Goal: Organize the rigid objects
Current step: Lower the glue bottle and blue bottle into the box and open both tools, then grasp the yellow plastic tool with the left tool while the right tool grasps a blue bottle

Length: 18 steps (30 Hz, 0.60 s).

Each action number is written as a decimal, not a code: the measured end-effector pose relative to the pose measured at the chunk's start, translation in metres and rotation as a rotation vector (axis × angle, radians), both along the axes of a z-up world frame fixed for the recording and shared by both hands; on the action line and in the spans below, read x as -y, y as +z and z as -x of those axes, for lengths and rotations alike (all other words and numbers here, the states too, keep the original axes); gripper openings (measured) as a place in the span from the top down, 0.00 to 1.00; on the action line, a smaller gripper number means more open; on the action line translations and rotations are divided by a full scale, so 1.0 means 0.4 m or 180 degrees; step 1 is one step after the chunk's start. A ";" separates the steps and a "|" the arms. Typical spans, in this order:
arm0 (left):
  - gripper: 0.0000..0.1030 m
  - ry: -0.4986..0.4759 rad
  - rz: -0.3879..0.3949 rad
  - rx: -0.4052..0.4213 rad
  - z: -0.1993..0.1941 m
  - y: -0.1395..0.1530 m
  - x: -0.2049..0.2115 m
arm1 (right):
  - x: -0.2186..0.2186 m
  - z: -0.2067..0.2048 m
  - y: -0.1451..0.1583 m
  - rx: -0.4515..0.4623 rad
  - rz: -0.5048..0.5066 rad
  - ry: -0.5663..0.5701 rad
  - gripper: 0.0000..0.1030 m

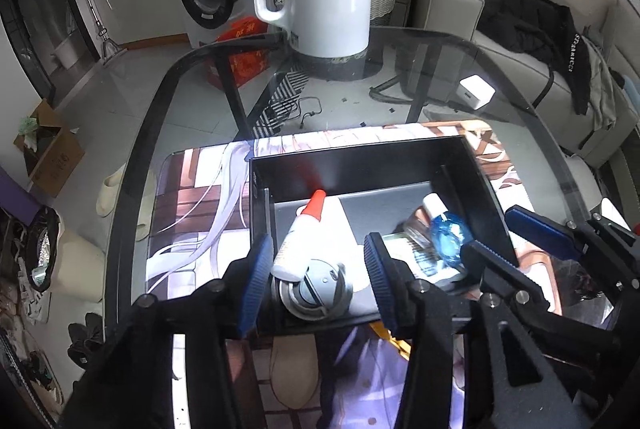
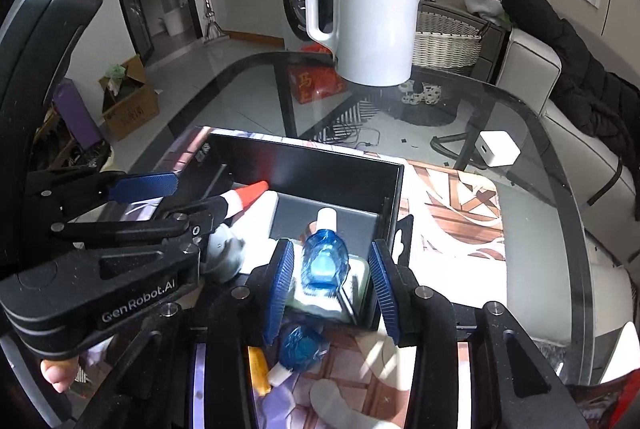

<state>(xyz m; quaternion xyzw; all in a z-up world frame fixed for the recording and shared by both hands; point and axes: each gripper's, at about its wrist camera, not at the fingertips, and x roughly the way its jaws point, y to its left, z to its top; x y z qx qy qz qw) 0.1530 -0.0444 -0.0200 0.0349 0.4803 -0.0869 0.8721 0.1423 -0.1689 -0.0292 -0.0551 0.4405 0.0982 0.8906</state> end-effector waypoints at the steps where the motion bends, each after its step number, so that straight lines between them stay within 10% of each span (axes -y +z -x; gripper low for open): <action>1: 0.54 -0.0013 0.0021 0.0017 0.011 0.009 0.000 | 0.001 0.010 0.008 0.0021 -0.0006 0.0021 0.61; 18: 0.54 -0.0220 0.0289 -0.0081 0.154 0.014 0.023 | 0.053 0.141 0.016 -0.0177 -0.0208 0.0180 0.61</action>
